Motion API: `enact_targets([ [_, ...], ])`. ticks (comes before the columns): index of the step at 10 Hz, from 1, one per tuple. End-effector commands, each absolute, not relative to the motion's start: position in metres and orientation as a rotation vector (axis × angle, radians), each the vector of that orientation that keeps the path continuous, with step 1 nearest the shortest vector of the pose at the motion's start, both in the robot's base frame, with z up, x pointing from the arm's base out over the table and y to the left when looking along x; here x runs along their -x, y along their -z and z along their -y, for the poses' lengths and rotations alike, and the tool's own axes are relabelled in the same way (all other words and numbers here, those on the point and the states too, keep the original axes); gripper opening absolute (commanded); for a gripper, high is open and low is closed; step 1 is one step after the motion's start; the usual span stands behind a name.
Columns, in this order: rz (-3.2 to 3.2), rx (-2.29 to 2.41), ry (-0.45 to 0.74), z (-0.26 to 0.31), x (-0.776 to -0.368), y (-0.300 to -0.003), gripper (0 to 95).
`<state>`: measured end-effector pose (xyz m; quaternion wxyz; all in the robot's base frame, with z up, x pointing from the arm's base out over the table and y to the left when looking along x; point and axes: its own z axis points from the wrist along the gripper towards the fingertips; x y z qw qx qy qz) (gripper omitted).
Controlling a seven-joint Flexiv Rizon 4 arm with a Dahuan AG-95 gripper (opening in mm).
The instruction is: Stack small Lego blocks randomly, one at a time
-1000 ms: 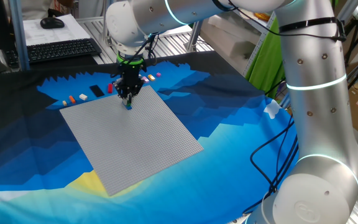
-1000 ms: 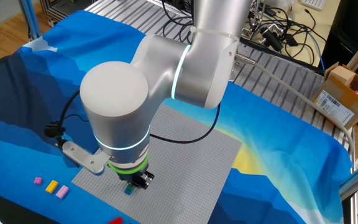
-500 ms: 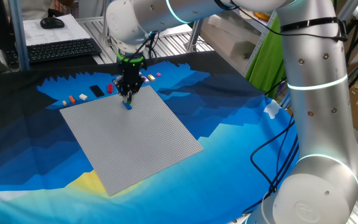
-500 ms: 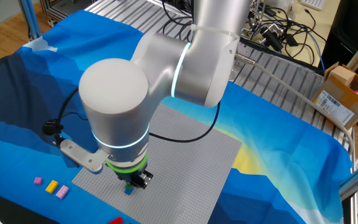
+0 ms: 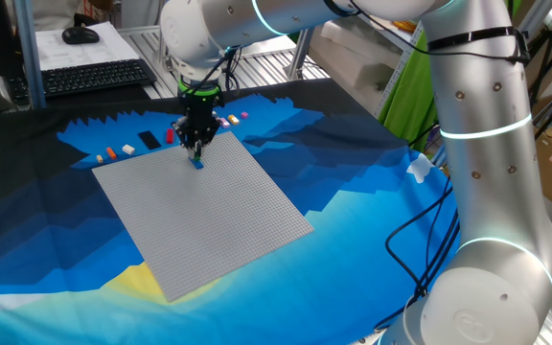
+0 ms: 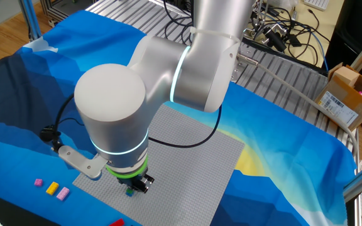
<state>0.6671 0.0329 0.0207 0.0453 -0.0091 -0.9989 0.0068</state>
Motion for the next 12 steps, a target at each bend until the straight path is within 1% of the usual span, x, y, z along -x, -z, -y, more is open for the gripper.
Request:
enact_targets([
  [1, 3.048, 0.030, -0.020, -0.0335, -0.6676, -0.0195, 0.0],
  [12, 3.044, 0.024, -0.016, -0.0308, -0.6678, -0.0180, 0.0],
])
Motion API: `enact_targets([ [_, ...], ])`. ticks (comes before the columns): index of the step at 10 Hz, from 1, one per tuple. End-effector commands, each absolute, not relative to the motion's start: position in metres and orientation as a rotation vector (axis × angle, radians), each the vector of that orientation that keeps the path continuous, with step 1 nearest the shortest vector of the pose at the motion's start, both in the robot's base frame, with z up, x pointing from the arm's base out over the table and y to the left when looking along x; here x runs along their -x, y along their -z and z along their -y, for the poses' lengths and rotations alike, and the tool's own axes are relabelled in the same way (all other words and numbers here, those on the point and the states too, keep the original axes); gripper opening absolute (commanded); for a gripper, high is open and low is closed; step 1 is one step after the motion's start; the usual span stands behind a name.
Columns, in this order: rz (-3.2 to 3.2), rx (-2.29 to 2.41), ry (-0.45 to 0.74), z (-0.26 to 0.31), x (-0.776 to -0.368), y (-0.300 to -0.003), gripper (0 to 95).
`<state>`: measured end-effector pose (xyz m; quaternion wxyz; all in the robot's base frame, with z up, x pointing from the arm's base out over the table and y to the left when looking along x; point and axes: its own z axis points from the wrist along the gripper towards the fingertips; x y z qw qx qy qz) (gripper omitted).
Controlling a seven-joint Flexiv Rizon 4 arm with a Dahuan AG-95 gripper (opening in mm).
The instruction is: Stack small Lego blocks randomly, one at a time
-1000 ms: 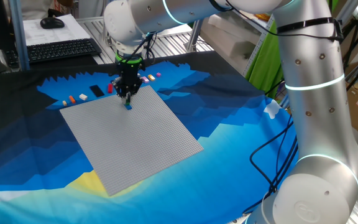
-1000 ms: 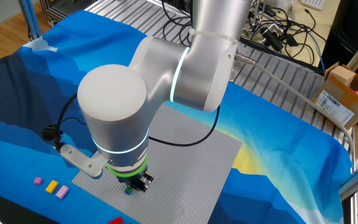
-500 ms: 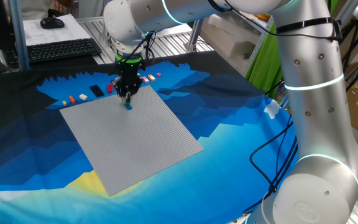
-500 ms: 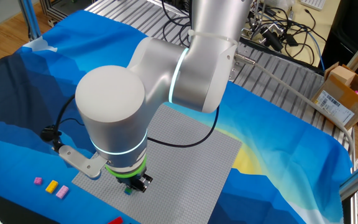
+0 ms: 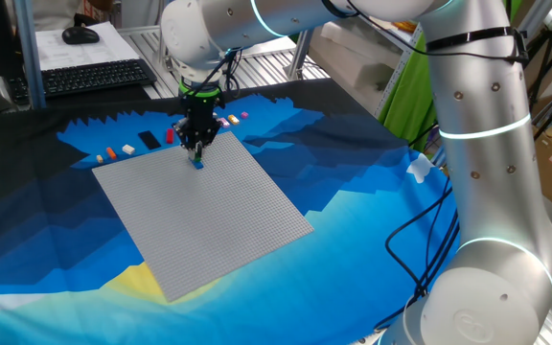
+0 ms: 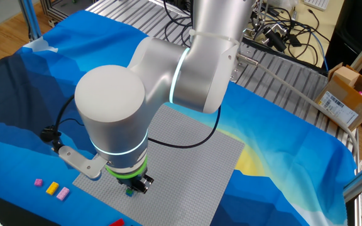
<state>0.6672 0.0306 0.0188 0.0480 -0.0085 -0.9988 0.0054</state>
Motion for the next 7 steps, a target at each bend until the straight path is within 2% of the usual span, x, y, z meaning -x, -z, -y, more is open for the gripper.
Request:
enact_targets([
  [1, 3.045, 0.022, -0.015, -0.0310, -0.6677, -0.0181, 0.0],
  [7, 3.048, 0.003, -0.018, -0.0311, -0.6679, -0.0183, 0.0],
])
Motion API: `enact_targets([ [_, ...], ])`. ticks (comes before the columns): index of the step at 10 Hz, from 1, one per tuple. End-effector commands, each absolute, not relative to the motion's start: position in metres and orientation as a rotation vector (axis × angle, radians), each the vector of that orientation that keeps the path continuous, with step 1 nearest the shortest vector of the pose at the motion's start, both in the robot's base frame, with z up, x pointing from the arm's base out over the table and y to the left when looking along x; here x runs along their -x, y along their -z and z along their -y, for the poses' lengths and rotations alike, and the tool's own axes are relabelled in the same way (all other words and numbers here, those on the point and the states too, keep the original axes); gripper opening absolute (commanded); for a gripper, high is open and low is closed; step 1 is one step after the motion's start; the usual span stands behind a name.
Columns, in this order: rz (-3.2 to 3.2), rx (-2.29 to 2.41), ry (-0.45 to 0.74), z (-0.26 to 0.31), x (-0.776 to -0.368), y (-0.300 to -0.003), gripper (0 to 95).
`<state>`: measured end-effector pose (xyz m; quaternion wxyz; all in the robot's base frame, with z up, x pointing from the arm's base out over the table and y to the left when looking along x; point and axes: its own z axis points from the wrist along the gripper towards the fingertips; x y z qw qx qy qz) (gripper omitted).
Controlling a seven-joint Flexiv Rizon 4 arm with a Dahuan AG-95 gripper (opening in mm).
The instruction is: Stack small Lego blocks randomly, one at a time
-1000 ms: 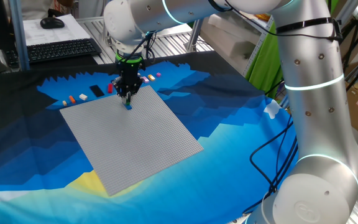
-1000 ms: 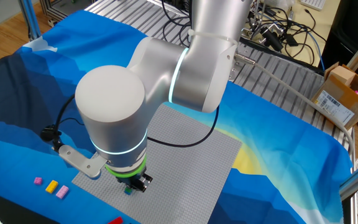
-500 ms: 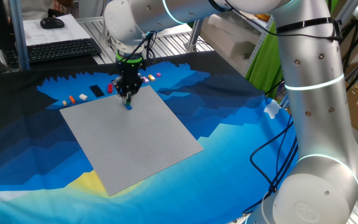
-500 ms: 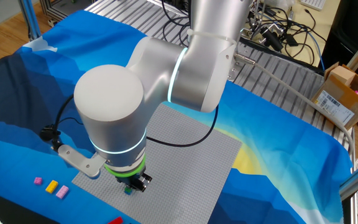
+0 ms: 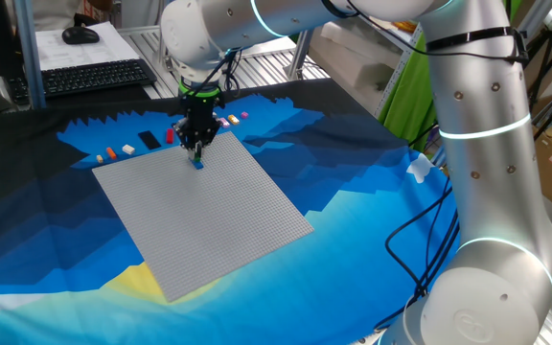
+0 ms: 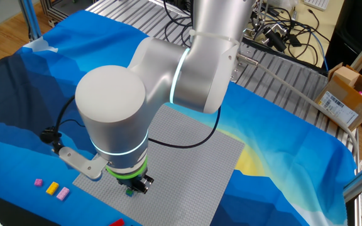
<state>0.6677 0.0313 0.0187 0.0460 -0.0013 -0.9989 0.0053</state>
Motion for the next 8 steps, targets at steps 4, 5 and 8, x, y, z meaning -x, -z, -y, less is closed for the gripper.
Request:
enact_targets([
  [4, 3.046, 0.010, -0.017, -0.0313, -0.6685, -0.0165, 0.0],
  [5, 3.044, 0.008, -0.020, -0.0315, -0.6688, -0.0154, 0.0],
  [8, 3.043, 0.001, -0.023, -0.0319, -0.6690, -0.0140, 0.0],
])
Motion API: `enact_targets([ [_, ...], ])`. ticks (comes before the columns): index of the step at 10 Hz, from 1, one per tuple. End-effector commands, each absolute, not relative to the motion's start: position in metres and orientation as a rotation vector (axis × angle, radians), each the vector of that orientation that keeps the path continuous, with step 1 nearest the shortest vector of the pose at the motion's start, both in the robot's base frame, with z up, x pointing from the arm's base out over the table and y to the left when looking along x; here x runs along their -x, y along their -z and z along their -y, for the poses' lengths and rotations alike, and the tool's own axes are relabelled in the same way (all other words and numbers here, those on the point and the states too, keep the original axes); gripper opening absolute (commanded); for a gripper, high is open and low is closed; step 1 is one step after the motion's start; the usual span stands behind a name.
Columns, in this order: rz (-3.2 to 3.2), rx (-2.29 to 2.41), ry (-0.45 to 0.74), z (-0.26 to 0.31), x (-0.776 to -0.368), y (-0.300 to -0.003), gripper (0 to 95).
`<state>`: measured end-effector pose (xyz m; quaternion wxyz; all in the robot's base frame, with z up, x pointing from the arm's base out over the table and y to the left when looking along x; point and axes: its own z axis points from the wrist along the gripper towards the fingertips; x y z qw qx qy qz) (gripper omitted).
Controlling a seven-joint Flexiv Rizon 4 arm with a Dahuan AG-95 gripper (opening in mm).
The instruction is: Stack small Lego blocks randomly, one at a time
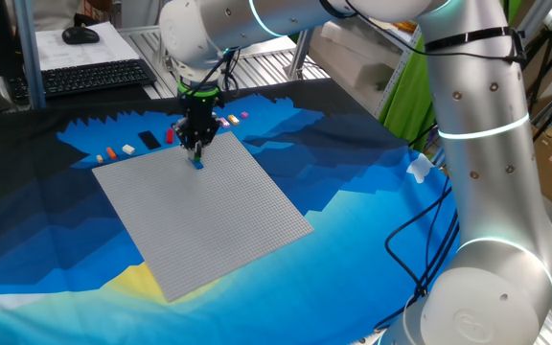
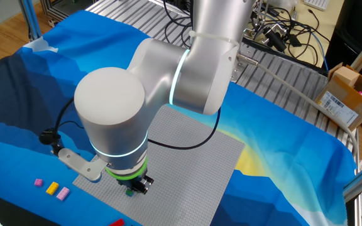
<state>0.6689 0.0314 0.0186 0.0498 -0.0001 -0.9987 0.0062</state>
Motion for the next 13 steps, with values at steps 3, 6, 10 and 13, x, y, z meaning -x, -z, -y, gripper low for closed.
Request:
enact_targets([
  [3, 3.049, 0.002, -0.034, -0.0320, -0.6689, -0.0134, 0.0],
  [6, 3.052, 0.007, -0.037, -0.0319, -0.6687, -0.0140, 19.0],
  [10, 3.054, 0.014, -0.035, -0.0315, -0.6688, -0.0127, 38.0],
  [13, 3.053, 0.030, -0.008, -0.0290, -0.6665, -0.0208, 0.0],
])
